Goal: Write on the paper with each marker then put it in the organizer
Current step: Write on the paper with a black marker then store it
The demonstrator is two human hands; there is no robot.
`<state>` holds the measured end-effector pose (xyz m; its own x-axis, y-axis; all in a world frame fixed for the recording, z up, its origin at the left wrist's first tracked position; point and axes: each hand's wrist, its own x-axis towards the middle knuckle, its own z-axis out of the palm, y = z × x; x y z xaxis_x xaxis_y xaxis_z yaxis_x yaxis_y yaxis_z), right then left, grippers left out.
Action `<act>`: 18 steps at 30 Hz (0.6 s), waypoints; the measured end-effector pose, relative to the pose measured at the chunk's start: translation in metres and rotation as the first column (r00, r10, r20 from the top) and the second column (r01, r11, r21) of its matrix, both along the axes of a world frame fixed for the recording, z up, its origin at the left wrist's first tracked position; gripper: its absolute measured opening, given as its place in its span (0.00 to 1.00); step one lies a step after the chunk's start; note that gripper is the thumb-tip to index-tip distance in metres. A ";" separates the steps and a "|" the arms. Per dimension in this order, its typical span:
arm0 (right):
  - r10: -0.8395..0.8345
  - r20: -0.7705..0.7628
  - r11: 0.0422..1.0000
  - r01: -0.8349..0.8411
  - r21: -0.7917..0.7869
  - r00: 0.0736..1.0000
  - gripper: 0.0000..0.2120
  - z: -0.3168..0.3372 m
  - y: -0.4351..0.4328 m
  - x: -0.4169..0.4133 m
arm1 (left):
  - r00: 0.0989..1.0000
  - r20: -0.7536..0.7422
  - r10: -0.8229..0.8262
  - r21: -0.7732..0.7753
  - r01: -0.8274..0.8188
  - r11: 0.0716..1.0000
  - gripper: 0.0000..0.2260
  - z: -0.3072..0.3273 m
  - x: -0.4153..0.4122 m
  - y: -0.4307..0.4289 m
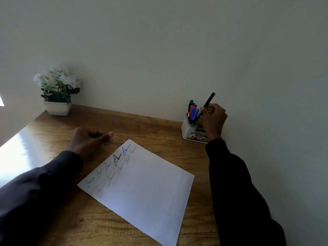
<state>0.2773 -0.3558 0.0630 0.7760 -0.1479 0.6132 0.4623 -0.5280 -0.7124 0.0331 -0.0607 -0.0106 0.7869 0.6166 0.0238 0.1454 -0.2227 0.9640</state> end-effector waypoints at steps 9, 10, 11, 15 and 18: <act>0.024 0.007 0.998 -0.023 -0.053 1.000 0.09 -0.007 -0.007 -0.001 | 1.000 -0.019 0.008 -0.010 -0.008 1.000 0.10 -0.001 0.000 0.002; 0.027 -0.001 0.998 -0.027 -0.052 1.000 0.08 -0.008 -0.008 0.000 | 1.000 -0.014 0.008 -0.002 -0.008 1.000 0.10 -0.001 0.000 0.001; 0.030 -0.014 0.998 -0.031 -0.057 0.999 0.08 -0.007 -0.008 -0.001 | 1.000 -0.010 0.009 0.008 -0.009 1.000 0.10 0.000 0.000 0.001; 0.040 -0.088 0.992 -0.050 -0.117 0.995 0.05 -0.014 -0.007 -0.002 | 1.000 -0.014 0.005 0.037 -0.004 0.999 0.09 0.002 -0.001 -0.001; 0.065 -0.132 0.987 -0.083 -0.136 0.989 0.07 -0.026 -0.008 -0.005 | 1.000 -0.014 -0.007 0.035 0.007 0.999 0.08 0.002 -0.002 -0.001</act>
